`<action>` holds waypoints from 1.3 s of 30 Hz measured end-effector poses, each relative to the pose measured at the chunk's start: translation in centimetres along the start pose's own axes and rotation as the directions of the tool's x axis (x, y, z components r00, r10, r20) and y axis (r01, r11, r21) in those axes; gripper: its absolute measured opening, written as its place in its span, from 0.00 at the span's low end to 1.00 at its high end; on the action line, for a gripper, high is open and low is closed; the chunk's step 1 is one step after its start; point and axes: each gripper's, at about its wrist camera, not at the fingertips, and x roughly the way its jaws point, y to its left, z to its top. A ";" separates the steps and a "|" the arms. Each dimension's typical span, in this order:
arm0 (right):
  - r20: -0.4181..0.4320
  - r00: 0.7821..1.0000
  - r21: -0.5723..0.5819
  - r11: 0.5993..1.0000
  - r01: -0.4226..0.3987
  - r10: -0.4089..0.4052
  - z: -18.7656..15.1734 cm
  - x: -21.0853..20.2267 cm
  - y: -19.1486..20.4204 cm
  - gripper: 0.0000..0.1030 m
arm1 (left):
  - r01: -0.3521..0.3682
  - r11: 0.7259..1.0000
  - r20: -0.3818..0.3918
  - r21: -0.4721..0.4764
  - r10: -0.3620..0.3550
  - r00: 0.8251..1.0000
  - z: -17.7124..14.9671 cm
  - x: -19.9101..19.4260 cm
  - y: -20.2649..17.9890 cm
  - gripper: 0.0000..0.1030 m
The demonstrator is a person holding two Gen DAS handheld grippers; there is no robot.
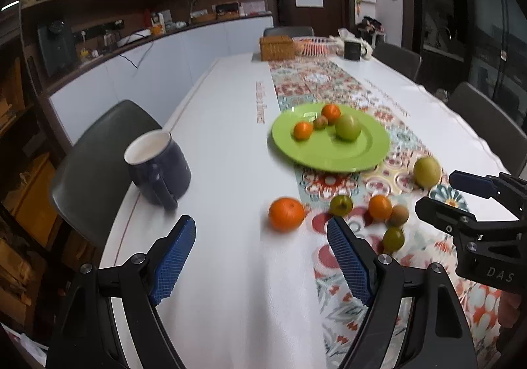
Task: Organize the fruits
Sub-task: 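Withdraw both tools back toward the remaining fruits, then grasp the large orange with the left tool while the right tool grasps a green tomato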
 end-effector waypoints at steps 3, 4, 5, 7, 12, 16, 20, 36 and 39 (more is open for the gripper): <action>-0.037 0.999 -0.005 1.000 0.005 -0.005 -0.9 1.0 0.4 0.68 | 0.006 1.000 -0.019 0.021 -0.006 1.000 -0.5 1.0 0.1 0.80; -0.049 0.999 -0.003 1.000 0.006 -0.006 -1.1 1.3 0.5 0.68 | 0.008 1.000 -0.027 0.030 -0.007 1.000 -0.7 1.4 0.2 0.80; -0.064 0.998 0.003 1.000 0.007 -0.006 -1.3 1.7 0.6 0.68 | 0.013 0.999 -0.036 0.040 -0.012 0.999 -0.9 1.9 0.2 0.80; -0.084 0.996 0.010 1.000 0.008 -0.007 -1.6 2.2 0.7 0.68 | 0.019 0.998 -0.049 0.060 -0.017 0.999 -1.1 2.6 0.2 0.80; -0.128 0.991 0.013 0.999 0.032 -0.030 -2.5 3.6 0.9 0.68 | 0.039 0.993 -0.076 0.114 -0.031 0.997 -1.2 4.7 0.0 0.80; -0.173 0.984 0.022 0.999 0.043 -0.038 -3.0 4.9 0.8 0.67 | 0.061 0.990 -0.096 0.129 -0.049 0.994 -0.9 6.3 0.0 0.80; -0.208 0.978 0.042 0.998 0.047 -0.037 -3.3 5.9 0.4 0.61 | 0.093 0.986 -0.119 0.136 -0.077 0.990 -0.3 8.1 -0.3 0.80; -0.243 0.970 0.036 0.999 0.022 -0.013 -3.7 7.9 0.3 0.33 | 0.132 0.984 -0.174 0.118 -0.111 0.979 0.2 12.7 -1.8 0.50; -0.238 0.971 0.034 0.999 0.019 -0.011 -3.7 7.8 0.2 0.33 | 0.153 0.981 -0.181 0.119 -0.130 0.975 0.1 12.7 -2.0 0.41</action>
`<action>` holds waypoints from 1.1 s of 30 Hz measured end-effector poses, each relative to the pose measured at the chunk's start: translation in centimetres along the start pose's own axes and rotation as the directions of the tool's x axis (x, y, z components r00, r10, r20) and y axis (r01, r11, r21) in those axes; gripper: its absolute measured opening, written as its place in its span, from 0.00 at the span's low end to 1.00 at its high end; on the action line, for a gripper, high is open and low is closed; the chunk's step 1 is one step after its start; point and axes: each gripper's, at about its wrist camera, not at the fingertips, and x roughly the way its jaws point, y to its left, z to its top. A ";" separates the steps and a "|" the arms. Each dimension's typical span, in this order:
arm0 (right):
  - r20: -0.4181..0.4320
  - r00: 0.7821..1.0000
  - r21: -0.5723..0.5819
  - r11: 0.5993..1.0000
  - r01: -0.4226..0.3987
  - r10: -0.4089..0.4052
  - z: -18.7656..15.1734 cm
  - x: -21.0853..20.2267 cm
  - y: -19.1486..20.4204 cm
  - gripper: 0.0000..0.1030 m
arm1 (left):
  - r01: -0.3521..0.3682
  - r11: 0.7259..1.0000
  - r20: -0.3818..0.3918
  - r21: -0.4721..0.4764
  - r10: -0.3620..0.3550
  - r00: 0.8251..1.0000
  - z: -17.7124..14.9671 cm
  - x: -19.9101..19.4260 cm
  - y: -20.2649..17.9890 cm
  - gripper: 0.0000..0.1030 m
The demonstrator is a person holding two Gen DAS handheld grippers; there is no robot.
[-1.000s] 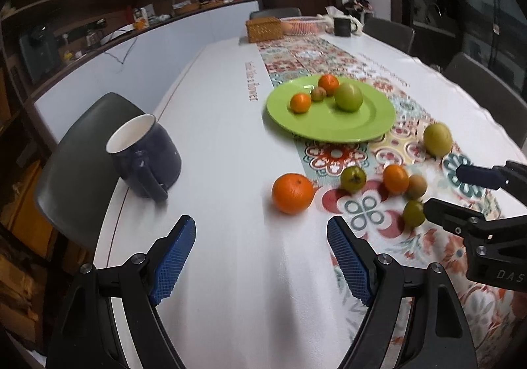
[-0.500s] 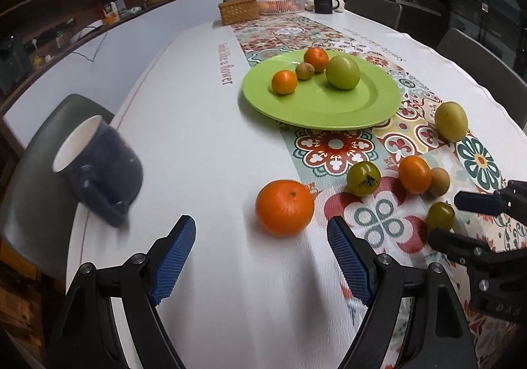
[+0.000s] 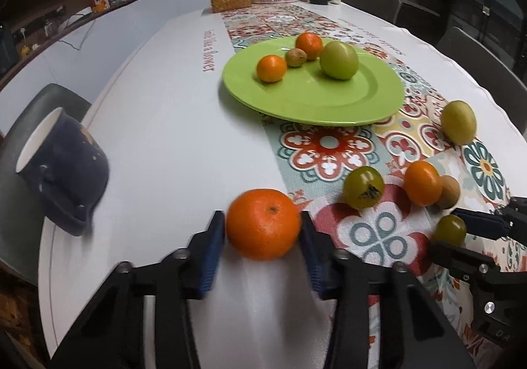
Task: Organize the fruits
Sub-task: 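Grasp the large orange with the left tool while the right tool grasps a green tomato, then carry orange and green tomato onto the green plate and release both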
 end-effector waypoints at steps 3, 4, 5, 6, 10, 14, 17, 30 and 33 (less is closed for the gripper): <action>0.010 1.000 -0.004 1.000 -0.005 0.005 0.1 -0.2 0.0 0.33 | -0.008 1.000 0.002 0.017 0.008 1.000 -0.2 -0.4 -0.4 0.41; 0.014 1.000 -0.006 1.000 -0.007 0.007 0.1 -0.3 0.0 0.33 | -0.010 1.000 0.008 0.023 0.010 1.000 -0.3 -0.8 -0.5 0.41; 0.021 1.000 -0.009 1.000 -0.012 0.012 0.1 -0.5 0.0 0.33 | -0.013 1.000 0.011 0.026 0.013 1.000 -0.5 -1.2 -0.7 0.41; 0.026 1.000 -0.011 1.000 -0.017 0.017 0.0 -0.7 0.0 0.33 | -0.017 0.999 0.011 0.028 0.016 1.000 -0.6 -1.5 -0.8 0.41; 0.061 0.998 -0.030 0.999 -0.022 0.024 0.1 -1.6 0.2 0.33 | -0.013 1.000 0.027 0.014 0.012 1.000 -1.1 -3.3 -1.2 0.41; 0.094 0.995 -0.045 0.999 -0.030 0.034 0.2 -2.6 0.4 0.33 | -0.009 1.000 0.046 -0.010 0.010 0.999 -1.6 -5.1 -1.6 0.41; 0.114 0.992 -0.053 0.998 -0.038 0.044 0.4 -3.4 0.3 0.33 | -0.001 1.000 0.062 -0.021 0.002 0.998 -1.7 -6.2 -1.9 0.40; 0.213 0.974 -0.074 0.995 -0.063 0.077 0.9 -7.4 -0.9 0.33 | 0.000 0.998 0.146 -0.066 0.010 0.989 -0.7 -10.7 -3.2 0.40; 0.233 0.968 -0.074 0.994 -0.074 0.090 1.4 -8.2 -1.4 0.33 | -0.001 0.998 0.163 -0.069 0.012 0.987 -0.1 -11.4 -3.7 0.40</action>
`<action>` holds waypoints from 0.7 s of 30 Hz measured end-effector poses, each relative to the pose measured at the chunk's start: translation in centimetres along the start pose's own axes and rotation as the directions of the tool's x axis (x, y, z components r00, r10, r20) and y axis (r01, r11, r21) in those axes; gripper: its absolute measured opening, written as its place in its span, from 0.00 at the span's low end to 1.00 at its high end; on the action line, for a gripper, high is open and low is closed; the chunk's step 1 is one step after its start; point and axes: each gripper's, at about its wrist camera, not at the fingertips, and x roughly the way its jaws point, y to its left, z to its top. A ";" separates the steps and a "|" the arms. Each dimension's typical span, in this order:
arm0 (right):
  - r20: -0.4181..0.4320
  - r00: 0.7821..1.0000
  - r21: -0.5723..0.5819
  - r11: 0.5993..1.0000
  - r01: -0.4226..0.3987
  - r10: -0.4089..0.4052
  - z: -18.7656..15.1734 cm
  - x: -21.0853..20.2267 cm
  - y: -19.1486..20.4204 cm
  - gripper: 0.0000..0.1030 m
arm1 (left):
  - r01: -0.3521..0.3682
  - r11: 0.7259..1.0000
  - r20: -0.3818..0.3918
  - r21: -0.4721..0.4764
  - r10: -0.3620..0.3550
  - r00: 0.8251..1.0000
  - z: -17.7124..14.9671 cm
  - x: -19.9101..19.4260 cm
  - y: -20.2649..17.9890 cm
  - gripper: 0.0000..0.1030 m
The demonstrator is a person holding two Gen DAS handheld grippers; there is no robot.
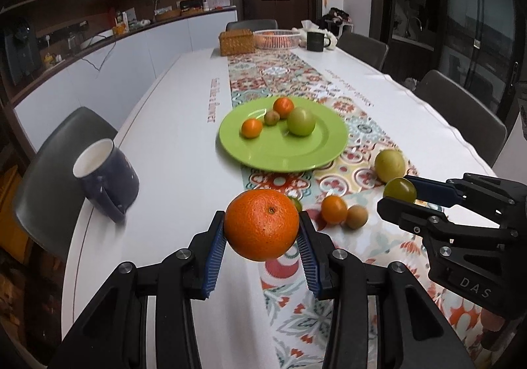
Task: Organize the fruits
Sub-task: 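Carry orange and green tomato onto the green plate and release both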
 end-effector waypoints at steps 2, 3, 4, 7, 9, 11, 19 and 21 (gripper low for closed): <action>0.013 1.000 -0.001 1.000 -0.006 0.006 0.5 -0.4 -0.4 0.33 | 0.001 1.000 0.012 -0.002 -0.001 1.000 0.6 -0.3 -0.3 0.40; 0.022 1.000 -0.002 1.000 -0.007 0.007 0.8 -0.6 -0.6 0.33 | 0.001 1.000 0.016 -0.003 -0.001 1.000 0.9 -0.4 -0.4 0.40; 0.030 1.000 -0.003 1.000 -0.008 0.008 1.0 -0.8 -0.8 0.33 | 0.000 1.000 0.024 -0.003 0.000 1.000 1.2 -0.6 -0.6 0.40; 0.053 0.999 -0.007 1.000 -0.012 0.012 2.1 -1.3 -1.5 0.33 | 0.001 1.000 0.037 -0.003 -0.001 0.999 2.1 -0.7 -1.0 0.40; 0.066 0.998 -0.007 1.000 -0.018 0.018 2.9 -1.4 -2.0 0.33 | 0.000 1.000 0.046 -0.002 0.000 0.999 2.9 -0.6 -1.2 0.40; 0.076 0.997 -0.013 1.000 -0.019 0.020 3.9 -1.3 -2.5 0.33 | 0.005 1.000 0.054 -0.005 -0.005 0.999 3.7 -0.4 -1.3 0.40; 0.075 0.997 -0.046 0.999 -0.020 0.024 7.5 0.5 -3.8 0.33 | 0.014 0.999 0.048 -0.029 -0.013 0.999 6.6 2.0 -0.9 0.40; 0.066 0.997 -0.044 0.999 -0.024 0.027 8.2 1.3 -4.1 0.33 | 0.017 0.999 0.044 -0.033 -0.015 0.999 7.2 2.9 -0.7 0.40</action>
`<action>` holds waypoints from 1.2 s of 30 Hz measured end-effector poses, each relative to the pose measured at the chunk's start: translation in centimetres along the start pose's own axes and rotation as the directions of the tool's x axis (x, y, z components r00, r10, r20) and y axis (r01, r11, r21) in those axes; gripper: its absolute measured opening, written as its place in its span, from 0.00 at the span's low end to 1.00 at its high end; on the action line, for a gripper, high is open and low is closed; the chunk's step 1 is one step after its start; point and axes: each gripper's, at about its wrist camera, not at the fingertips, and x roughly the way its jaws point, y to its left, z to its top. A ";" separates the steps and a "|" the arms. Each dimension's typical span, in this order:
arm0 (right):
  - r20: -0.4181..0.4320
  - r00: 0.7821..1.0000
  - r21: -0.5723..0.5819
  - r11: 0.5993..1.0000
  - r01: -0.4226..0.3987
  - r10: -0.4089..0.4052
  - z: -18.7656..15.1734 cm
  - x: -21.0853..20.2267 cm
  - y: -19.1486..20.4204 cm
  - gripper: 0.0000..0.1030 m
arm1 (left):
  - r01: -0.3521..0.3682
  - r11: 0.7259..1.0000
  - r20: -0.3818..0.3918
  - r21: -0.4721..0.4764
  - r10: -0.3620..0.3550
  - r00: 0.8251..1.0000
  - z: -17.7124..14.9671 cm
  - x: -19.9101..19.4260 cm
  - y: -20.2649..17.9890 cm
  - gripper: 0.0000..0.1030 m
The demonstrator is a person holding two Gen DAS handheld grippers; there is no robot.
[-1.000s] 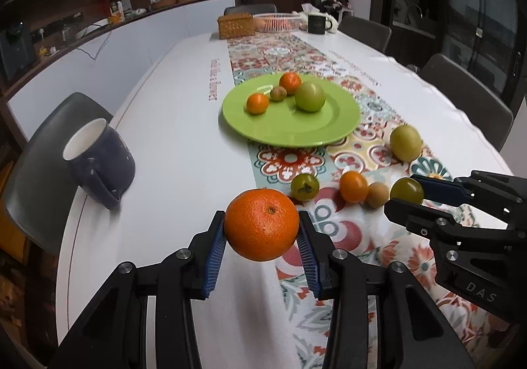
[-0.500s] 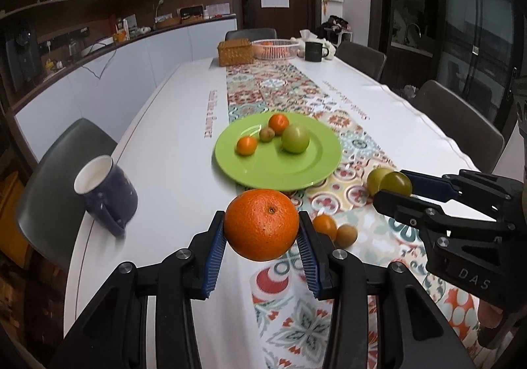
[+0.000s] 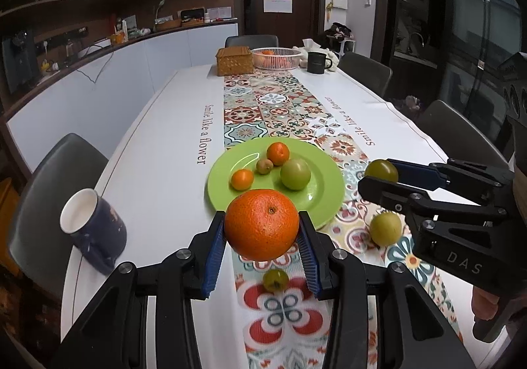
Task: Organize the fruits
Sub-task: 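Carry orange and green tomato onto the green plate and release both, then withdraw both tools from the plate toward the remaining fruits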
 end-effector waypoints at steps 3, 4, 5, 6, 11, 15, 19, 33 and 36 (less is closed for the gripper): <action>-0.023 1.000 0.000 1.000 -0.003 0.003 0.8 1.6 -0.5 0.33 | 0.004 1.000 -0.009 -0.004 -0.004 1.000 0.7 1.4 0.3 0.40; -0.032 0.999 0.001 1.000 -0.004 0.004 1.0 2.2 -0.6 0.33 | 0.006 1.000 -0.013 -0.005 -0.006 1.000 0.9 1.8 0.4 0.40; -0.044 0.999 0.006 1.000 -0.004 0.004 1.2 2.9 -0.9 0.33 | 0.005 1.000 -0.021 -0.007 -0.006 1.000 1.2 2.6 0.6 0.40; -0.051 0.999 0.010 1.000 -0.006 0.007 1.2 3.4 -1.0 0.33 | 0.007 1.000 -0.026 -0.008 -0.008 1.000 1.4 3.1 0.8 0.40; -0.112 0.993 0.035 0.999 -0.018 0.022 1.5 6.5 -2.0 0.33 | 0.025 1.000 -0.068 -0.014 -0.026 0.997 1.9 6.2 1.4 0.40; -0.158 0.987 0.042 0.999 -0.019 0.025 1.4 8.7 -2.5 0.33 | 0.047 0.999 -0.125 -0.024 -0.050 0.991 1.8 8.8 1.8 0.40; -0.200 0.979 0.048 0.999 -0.017 0.027 1.1 10.5 -3.0 0.33 | 0.052 0.998 -0.176 -0.021 -0.055 0.983 1.5 11.1 1.9 0.40; -0.216 0.976 0.069 0.998 0.006 0.010 0.9 11.7 -3.9 0.33 | 0.022 1.000 -0.192 -0.019 -0.025 0.981 1.0 11.6 2.0 0.56; -0.191 0.981 0.049 0.999 0.024 -0.014 0.8 10.3 -3.7 0.39 | -0.010 1.000 -0.159 -0.016 0.007 0.987 1.0 9.7 2.1 0.63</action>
